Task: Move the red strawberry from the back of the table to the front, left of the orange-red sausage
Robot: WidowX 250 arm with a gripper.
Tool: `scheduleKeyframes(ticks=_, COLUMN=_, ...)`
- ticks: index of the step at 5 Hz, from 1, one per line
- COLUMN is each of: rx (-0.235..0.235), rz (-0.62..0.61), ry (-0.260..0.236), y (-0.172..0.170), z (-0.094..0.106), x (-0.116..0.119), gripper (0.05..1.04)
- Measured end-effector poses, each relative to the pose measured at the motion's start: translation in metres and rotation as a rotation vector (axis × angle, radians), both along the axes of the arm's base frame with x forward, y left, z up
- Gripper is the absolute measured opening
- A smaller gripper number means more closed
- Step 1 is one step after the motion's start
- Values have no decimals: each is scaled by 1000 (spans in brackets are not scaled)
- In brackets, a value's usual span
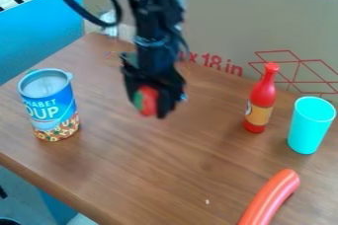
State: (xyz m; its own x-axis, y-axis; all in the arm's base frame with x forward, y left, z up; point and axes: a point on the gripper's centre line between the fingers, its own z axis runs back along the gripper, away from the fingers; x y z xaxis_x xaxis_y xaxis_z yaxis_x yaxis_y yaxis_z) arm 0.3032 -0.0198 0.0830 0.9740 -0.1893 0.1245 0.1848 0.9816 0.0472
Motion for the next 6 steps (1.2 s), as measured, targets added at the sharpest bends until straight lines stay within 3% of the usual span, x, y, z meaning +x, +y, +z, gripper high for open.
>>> scheduleKeyframes(ticks=1, rx=-42, rz=-49, ry=-54, y=-29, z=6, x=-9, gripper=858)
scheduleKeyframes(ticks=2, rx=-65, rz=-23, ry=-86, y=-40, z=9, x=-20, gripper=858)
scheduleKeyframes(ticks=4, rx=-6, rz=-23, ry=-34, y=-38, z=-11, x=-44, gripper=858)
scheduleKeyframes(ticks=5, rx=-8, rz=-33, ry=-16, y=-41, z=-24, x=-41, gripper=858)
scheduleKeyframes(ticks=6, rx=-42, rz=-44, ry=-2, y=-48, z=-36, x=-39, gripper=858)
